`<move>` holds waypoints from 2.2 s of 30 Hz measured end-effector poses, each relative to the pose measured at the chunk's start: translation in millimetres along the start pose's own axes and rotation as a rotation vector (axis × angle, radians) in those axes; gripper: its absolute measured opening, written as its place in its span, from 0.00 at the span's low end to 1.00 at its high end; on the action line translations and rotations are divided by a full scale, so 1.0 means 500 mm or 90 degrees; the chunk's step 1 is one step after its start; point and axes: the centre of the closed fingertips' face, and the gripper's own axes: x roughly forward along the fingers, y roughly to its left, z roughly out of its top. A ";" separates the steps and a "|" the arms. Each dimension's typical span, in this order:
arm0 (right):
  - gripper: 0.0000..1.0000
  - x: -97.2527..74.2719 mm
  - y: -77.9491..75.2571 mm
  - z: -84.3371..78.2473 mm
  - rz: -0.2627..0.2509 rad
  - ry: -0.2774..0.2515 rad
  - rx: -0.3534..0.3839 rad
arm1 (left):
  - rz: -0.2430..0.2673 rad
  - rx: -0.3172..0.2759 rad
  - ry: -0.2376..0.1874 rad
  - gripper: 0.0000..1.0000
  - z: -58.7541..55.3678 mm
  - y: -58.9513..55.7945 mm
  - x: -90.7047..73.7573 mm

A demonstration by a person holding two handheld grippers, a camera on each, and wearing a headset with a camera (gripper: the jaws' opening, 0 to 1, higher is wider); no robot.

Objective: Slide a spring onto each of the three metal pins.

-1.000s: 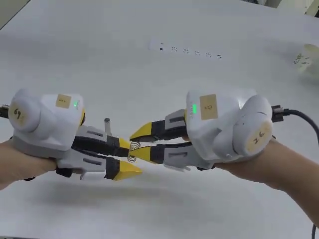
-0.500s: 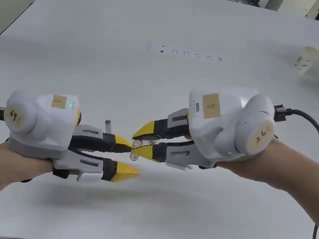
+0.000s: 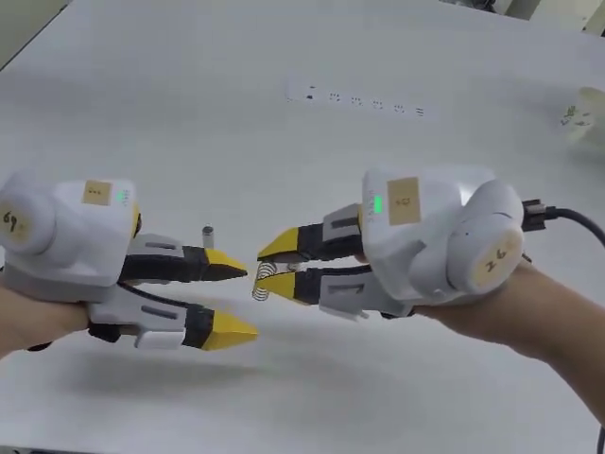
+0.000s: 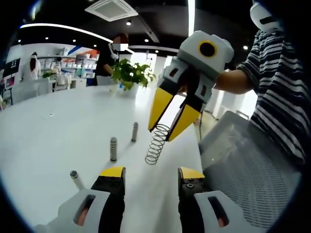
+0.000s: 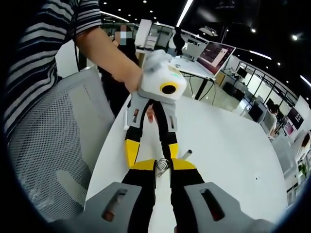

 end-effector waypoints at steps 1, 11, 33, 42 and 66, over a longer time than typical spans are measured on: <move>0.08 0.000 -0.001 -0.001 -0.001 0.001 -0.001 | 0.002 -0.003 0.000 0.37 -0.001 0.002 -0.002; 0.08 -0.002 -0.006 -0.006 -0.006 0.005 -0.004 | 0.030 -0.017 -0.011 0.45 -0.011 0.015 -0.028; 0.08 -0.004 -0.015 -0.022 -0.019 0.016 -0.006 | 0.102 -0.042 -0.027 0.78 -0.026 0.050 -0.087; 0.08 -0.004 -0.013 -0.029 -0.021 0.019 -0.002 | 0.125 -0.050 -0.036 0.92 -0.029 0.062 -0.098; 0.08 0.029 -0.034 -0.034 -0.008 0.028 -0.001 | 0.143 -0.058 -0.045 0.98 -0.032 0.067 -0.114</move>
